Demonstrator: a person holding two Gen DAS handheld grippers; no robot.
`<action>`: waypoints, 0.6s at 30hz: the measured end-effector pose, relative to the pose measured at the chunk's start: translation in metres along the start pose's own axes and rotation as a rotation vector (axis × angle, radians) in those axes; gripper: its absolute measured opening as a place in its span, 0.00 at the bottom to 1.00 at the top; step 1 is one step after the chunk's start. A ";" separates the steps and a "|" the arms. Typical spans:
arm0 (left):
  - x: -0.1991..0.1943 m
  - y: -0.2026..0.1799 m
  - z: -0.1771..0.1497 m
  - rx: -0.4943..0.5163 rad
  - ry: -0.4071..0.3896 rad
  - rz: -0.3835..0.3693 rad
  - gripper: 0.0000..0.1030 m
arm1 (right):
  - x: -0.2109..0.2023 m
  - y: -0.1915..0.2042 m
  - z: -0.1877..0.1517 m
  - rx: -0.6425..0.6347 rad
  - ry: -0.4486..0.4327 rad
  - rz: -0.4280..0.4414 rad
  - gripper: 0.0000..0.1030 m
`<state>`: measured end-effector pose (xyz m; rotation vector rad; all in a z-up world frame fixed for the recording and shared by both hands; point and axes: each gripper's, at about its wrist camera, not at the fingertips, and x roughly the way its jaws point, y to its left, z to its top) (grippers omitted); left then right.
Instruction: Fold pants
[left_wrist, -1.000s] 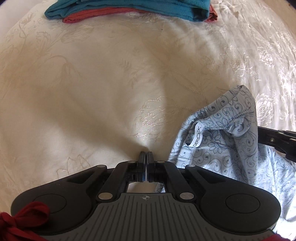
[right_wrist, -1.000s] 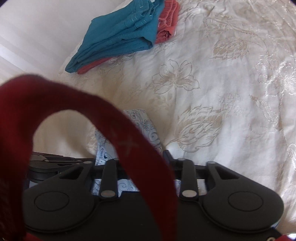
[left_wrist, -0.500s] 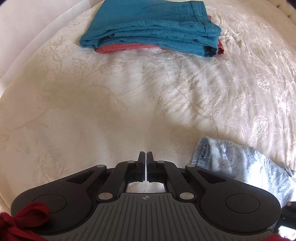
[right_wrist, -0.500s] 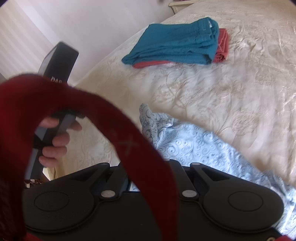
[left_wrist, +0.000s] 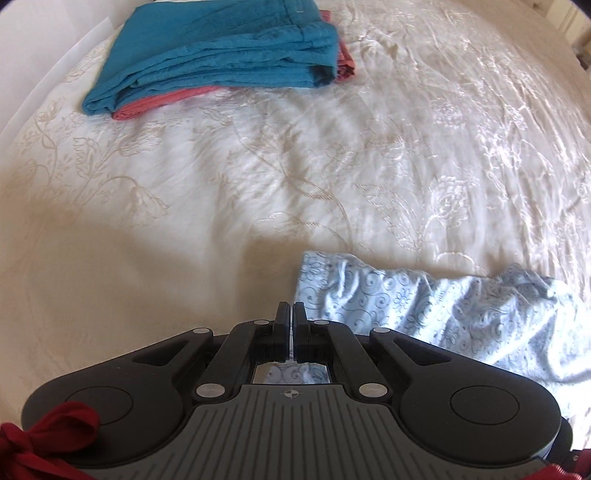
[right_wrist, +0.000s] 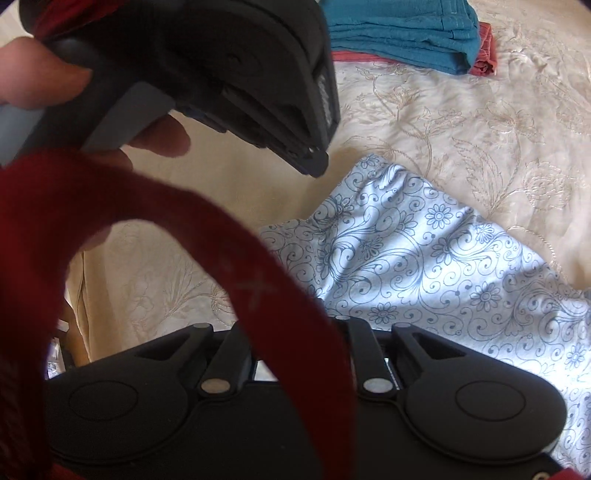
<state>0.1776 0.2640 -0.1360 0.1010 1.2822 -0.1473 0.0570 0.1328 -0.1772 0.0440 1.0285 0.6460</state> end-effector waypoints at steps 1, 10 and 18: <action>0.001 -0.003 -0.001 0.009 0.005 -0.002 0.02 | -0.008 -0.002 -0.003 0.010 -0.002 -0.008 0.36; 0.029 -0.028 -0.023 0.093 0.077 0.037 0.02 | -0.071 -0.042 -0.061 0.048 0.000 -0.292 0.38; 0.046 -0.020 -0.028 0.072 0.109 0.087 0.03 | -0.060 -0.040 -0.089 -0.106 0.063 -0.368 0.38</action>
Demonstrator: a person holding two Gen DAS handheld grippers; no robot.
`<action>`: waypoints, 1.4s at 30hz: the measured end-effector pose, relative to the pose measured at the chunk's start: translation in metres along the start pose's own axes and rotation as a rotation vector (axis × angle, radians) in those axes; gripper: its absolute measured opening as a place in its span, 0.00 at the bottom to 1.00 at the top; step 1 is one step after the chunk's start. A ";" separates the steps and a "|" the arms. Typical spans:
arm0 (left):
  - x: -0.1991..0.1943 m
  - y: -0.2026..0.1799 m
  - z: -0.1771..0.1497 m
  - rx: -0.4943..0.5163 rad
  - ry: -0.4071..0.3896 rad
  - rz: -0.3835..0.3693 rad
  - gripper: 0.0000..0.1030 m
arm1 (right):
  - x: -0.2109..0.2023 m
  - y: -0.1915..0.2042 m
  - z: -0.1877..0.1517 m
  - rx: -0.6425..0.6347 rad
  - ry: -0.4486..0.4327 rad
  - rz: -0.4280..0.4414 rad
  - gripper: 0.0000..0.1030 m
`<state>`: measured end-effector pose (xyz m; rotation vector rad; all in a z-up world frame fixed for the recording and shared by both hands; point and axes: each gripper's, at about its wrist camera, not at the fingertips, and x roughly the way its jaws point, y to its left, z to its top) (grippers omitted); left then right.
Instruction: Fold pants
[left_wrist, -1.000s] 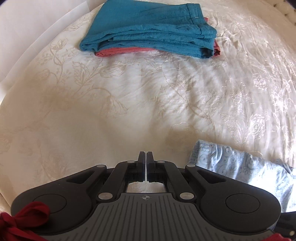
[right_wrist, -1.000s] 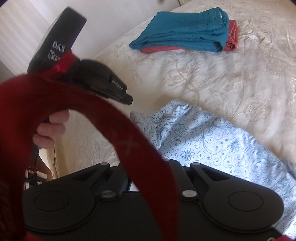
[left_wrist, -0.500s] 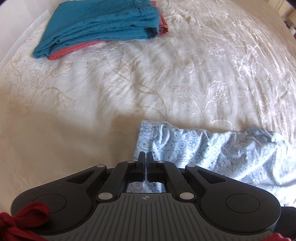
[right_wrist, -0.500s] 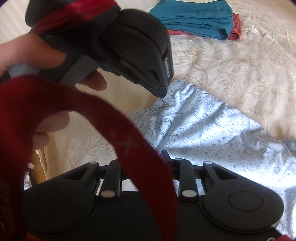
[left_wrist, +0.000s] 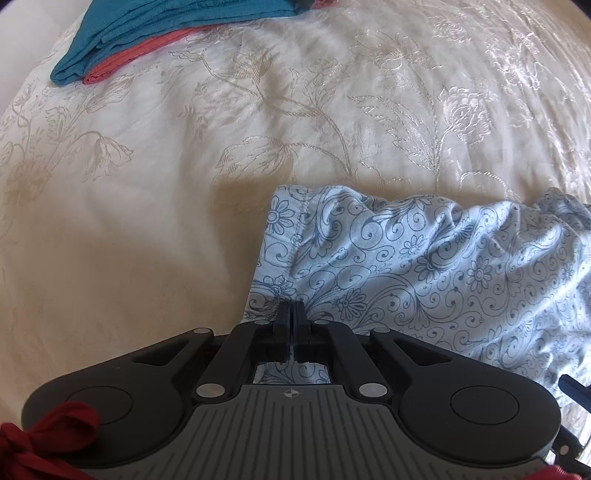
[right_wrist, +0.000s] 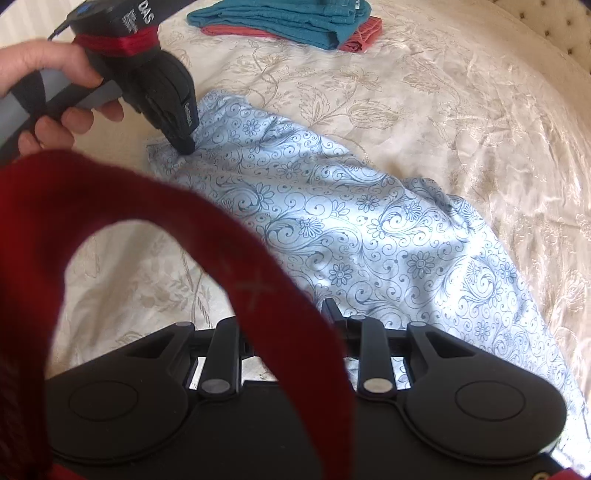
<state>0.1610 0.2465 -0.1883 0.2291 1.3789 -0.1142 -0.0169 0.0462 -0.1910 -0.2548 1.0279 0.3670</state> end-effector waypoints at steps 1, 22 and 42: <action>0.000 0.000 0.000 -0.002 0.000 0.002 0.03 | 0.004 0.003 -0.002 -0.025 0.001 -0.001 0.38; -0.025 -0.011 -0.011 -0.012 -0.053 -0.030 0.03 | 0.003 0.017 -0.028 -0.017 0.048 0.066 0.04; -0.020 0.001 0.007 -0.082 -0.045 -0.038 0.03 | 0.001 -0.103 0.072 0.218 -0.130 -0.057 0.40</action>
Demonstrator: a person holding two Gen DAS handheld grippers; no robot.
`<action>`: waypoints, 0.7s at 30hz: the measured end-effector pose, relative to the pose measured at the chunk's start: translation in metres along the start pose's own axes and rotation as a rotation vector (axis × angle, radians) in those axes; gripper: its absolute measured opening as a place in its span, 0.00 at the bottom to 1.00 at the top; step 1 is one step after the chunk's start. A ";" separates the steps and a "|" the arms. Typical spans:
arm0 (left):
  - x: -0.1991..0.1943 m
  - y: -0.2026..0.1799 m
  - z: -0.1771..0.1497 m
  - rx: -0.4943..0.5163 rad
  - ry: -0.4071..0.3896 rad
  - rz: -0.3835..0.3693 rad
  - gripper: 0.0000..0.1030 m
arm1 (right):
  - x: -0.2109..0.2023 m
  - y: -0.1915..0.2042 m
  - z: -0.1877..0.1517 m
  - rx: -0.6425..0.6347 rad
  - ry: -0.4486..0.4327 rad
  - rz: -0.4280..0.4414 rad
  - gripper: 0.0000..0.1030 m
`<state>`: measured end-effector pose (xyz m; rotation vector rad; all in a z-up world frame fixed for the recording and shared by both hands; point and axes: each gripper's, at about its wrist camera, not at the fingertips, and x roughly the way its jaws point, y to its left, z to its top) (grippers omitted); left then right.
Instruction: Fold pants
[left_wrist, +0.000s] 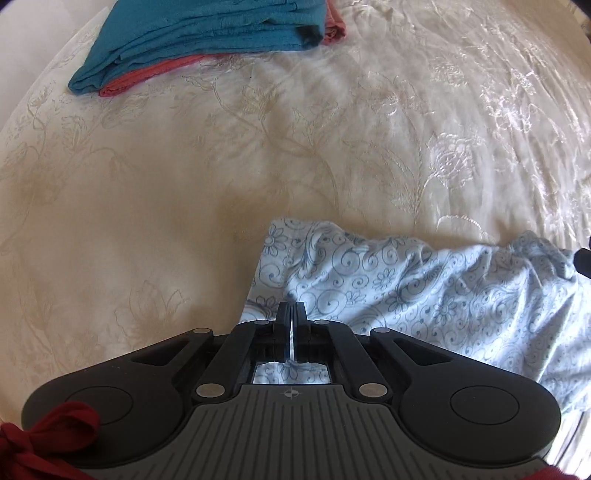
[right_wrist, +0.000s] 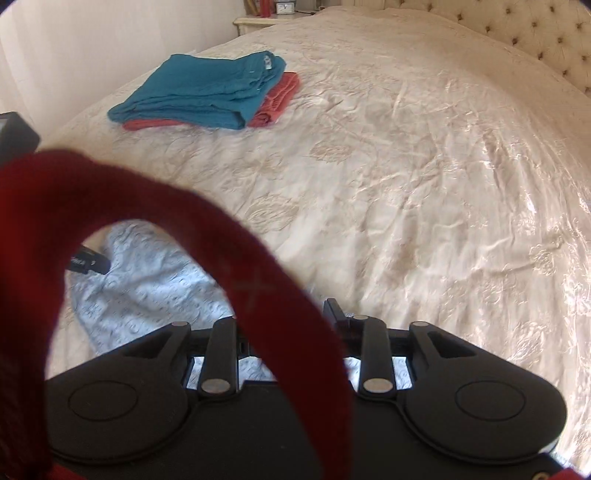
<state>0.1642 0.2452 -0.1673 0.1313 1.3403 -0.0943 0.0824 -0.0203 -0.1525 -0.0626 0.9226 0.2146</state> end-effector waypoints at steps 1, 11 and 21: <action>0.003 0.000 0.004 -0.011 0.008 -0.002 0.03 | 0.009 -0.002 0.004 -0.007 0.014 -0.001 0.40; 0.041 0.008 0.024 -0.078 0.084 -0.004 0.02 | 0.050 -0.004 -0.004 -0.081 0.166 0.111 0.19; 0.052 0.009 0.034 -0.087 0.099 0.008 0.02 | 0.029 0.011 -0.035 -0.079 0.160 0.158 0.19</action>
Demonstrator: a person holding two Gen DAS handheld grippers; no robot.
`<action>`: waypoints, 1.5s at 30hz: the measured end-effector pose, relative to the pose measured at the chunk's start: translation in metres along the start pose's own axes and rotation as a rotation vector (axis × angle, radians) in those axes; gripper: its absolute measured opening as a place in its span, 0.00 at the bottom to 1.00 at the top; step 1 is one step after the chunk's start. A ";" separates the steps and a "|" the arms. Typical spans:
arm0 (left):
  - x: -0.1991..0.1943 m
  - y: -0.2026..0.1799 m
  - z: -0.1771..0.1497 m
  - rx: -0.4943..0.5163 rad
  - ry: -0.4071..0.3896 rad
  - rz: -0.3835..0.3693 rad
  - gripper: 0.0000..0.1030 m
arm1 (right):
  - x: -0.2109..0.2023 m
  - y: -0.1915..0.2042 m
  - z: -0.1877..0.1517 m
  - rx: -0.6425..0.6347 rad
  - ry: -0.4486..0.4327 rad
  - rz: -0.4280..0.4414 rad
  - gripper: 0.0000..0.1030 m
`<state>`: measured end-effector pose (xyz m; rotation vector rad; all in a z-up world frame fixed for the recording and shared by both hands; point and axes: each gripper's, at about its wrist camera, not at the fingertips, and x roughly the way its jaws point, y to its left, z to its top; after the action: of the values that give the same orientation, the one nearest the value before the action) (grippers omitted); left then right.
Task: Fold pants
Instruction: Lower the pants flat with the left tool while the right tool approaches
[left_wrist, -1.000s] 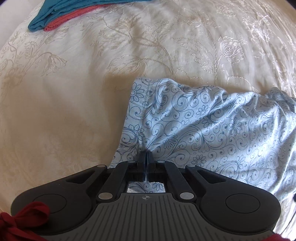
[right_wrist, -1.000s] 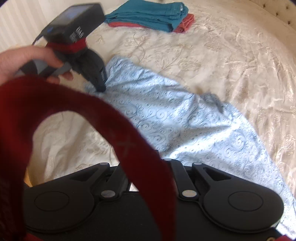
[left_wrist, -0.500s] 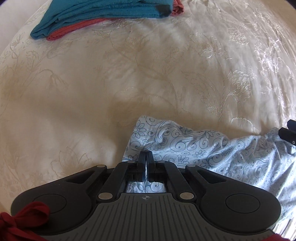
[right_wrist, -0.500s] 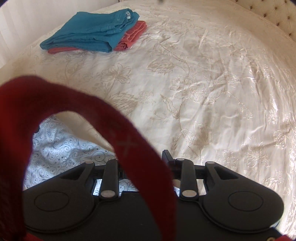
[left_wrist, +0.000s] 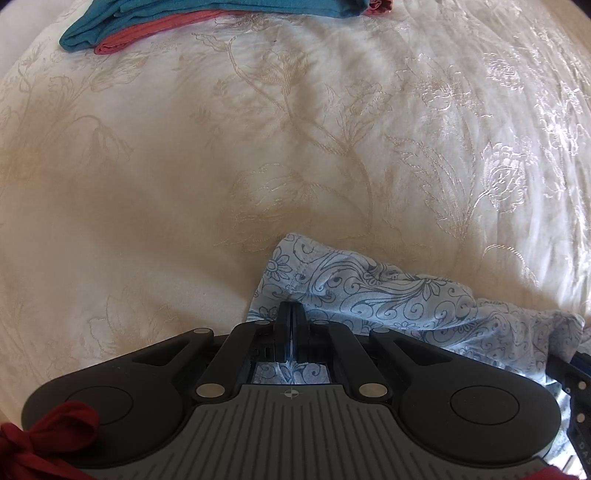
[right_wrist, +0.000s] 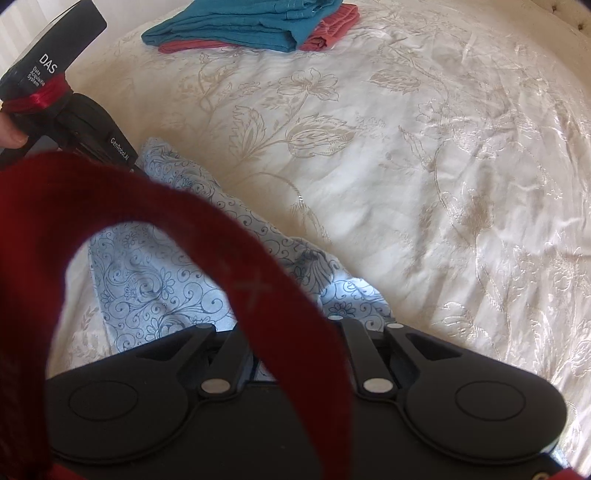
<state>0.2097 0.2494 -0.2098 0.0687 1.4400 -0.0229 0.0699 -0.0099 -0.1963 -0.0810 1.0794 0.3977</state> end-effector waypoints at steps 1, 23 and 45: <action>0.000 0.001 0.000 0.002 -0.001 0.002 0.02 | 0.001 -0.003 0.003 0.018 -0.003 0.002 0.20; -0.004 0.018 -0.014 0.000 -0.008 0.001 0.02 | 0.036 -0.068 0.054 0.309 -0.089 -0.043 0.06; -0.047 0.038 -0.045 0.013 -0.073 0.056 0.02 | -0.018 -0.030 0.007 0.265 -0.099 -0.070 0.36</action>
<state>0.1616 0.2886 -0.1676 0.1176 1.3643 0.0116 0.0790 -0.0410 -0.1814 0.1342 1.0201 0.1909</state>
